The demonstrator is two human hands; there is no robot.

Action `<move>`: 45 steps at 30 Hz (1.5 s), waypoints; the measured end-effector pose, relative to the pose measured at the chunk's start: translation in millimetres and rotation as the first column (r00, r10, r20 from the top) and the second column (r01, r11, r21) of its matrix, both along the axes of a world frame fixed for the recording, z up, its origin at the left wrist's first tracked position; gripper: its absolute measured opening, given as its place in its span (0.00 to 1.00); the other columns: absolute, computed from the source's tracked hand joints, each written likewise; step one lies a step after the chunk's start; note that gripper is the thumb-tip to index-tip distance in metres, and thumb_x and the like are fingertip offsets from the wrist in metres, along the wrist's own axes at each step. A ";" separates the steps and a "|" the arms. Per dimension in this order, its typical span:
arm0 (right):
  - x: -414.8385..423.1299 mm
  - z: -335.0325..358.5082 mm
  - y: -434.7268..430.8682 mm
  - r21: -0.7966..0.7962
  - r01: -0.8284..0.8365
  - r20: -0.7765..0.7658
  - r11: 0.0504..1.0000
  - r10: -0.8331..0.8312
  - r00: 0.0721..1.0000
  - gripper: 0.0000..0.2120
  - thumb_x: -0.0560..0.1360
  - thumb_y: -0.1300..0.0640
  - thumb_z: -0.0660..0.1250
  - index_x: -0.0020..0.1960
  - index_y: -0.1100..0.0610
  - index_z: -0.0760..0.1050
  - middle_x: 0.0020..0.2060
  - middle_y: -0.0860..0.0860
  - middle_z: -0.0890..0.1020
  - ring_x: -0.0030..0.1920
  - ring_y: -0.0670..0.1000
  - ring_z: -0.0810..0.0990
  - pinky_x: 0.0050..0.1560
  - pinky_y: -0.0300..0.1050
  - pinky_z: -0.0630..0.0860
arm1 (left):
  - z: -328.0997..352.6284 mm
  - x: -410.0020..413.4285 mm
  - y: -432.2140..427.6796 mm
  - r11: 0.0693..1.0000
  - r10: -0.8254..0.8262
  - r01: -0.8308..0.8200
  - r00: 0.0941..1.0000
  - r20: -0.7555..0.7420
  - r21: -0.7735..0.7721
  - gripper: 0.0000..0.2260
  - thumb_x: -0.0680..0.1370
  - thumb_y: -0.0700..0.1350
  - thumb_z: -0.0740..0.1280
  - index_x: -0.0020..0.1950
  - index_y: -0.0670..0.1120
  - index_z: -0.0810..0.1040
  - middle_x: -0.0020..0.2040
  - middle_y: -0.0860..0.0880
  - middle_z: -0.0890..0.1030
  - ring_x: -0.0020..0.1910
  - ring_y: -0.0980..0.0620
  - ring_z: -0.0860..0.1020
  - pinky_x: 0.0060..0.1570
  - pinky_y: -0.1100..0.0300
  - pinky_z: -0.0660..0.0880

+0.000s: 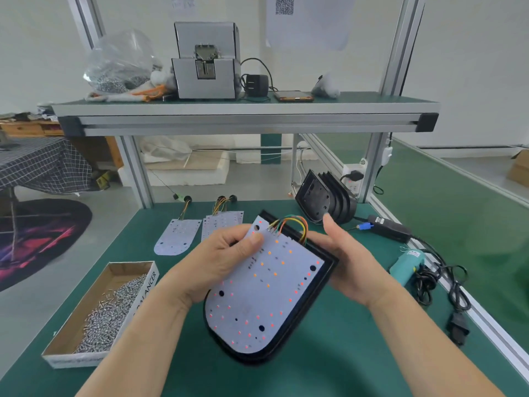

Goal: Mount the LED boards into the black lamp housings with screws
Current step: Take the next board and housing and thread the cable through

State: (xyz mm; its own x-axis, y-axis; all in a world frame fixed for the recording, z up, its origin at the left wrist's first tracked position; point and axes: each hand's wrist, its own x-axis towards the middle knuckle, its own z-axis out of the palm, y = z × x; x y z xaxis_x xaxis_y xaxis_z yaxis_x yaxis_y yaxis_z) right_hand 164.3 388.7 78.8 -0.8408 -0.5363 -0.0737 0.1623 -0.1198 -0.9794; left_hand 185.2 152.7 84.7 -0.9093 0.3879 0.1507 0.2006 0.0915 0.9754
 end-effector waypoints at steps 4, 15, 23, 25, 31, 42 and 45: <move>2.5 -3.2 -14.0 -0.010 0.195 -0.066 0.981 -0.195 0.978 0.34 0.79 0.35 0.52 0.57 0.62 0.83 0.60 0.65 0.81 0.56 0.61 0.79 0.65 0.56 0.68 | 1.1 -4.3 6.9 0.999 0.045 -0.045 0.999 0.014 0.030 0.15 0.78 0.61 0.67 0.46 0.51 0.85 0.42 0.52 0.85 0.39 0.54 0.83 0.39 0.63 0.78; 2.6 -14.6 -18.3 0.313 0.570 -0.431 0.759 -0.421 0.798 0.27 0.80 0.33 0.48 0.30 0.47 0.65 0.28 0.45 0.73 0.35 0.53 0.70 0.43 0.51 0.70 | 4.9 -1.9 6.6 0.997 0.082 -0.083 0.992 -0.092 0.001 0.27 0.73 0.63 0.69 0.42 0.37 0.76 0.37 0.48 0.74 0.36 0.50 0.72 0.37 0.55 0.69; 26.5 10.0 -2.3 -0.235 0.752 -0.788 0.616 -0.574 0.224 0.05 0.78 0.58 0.67 0.43 0.52 0.77 0.52 0.46 0.78 0.54 0.46 0.76 0.49 0.35 0.70 | 12.1 3.7 12.9 0.986 0.128 -0.147 0.973 -0.192 -0.085 0.19 0.78 0.59 0.66 0.36 0.46 0.76 0.34 0.55 0.74 0.32 0.57 0.73 0.34 0.65 0.71; 35.9 10.8 -3.5 -0.168 0.728 -0.888 0.664 -0.423 0.181 0.04 0.75 0.54 0.70 0.43 0.53 0.79 0.54 0.48 0.78 0.60 0.50 0.75 0.59 0.35 0.67 | 8.6 5.8 15.0 0.979 0.190 -0.199 0.970 -0.149 -0.049 0.24 0.77 0.64 0.63 0.36 0.43 0.72 0.35 0.49 0.73 0.34 0.52 0.71 0.37 0.58 0.69; 39.6 -1.0 -7.8 0.027 0.633 -0.826 0.774 -0.340 0.450 0.07 0.74 0.66 0.72 0.44 0.54 0.79 0.46 0.46 0.81 0.50 0.47 0.79 0.51 0.35 0.73 | 2.1 15.7 22.1 0.975 0.218 -0.217 0.975 -0.031 0.046 0.28 0.76 0.64 0.63 0.51 0.37 0.79 0.46 0.39 0.83 0.44 0.46 0.80 0.46 0.49 0.75; 20.2 -23.0 -14.1 -0.378 0.290 0.137 0.879 -0.256 0.957 0.24 0.81 0.40 0.57 0.61 0.54 0.83 0.63 0.54 0.82 0.64 0.53 0.80 0.65 0.53 0.73 | -10.5 15.5 31.9 0.930 0.354 -0.367 0.907 -0.230 -0.017 0.14 0.82 0.57 0.61 0.47 0.48 0.72 0.36 0.56 0.69 0.35 0.57 0.67 0.39 0.60 0.68; 24.1 -19.4 -23.8 -0.317 0.386 0.175 0.866 -0.347 0.921 0.26 0.78 0.37 0.58 0.56 0.53 0.86 0.56 0.53 0.86 0.57 0.51 0.84 0.61 0.51 0.76 | -10.6 13.3 31.2 0.892 0.376 -0.437 0.860 -0.345 -0.118 0.02 0.83 0.56 0.58 0.52 0.62 0.66 0.32 0.58 0.67 0.28 0.58 0.63 0.30 0.67 0.65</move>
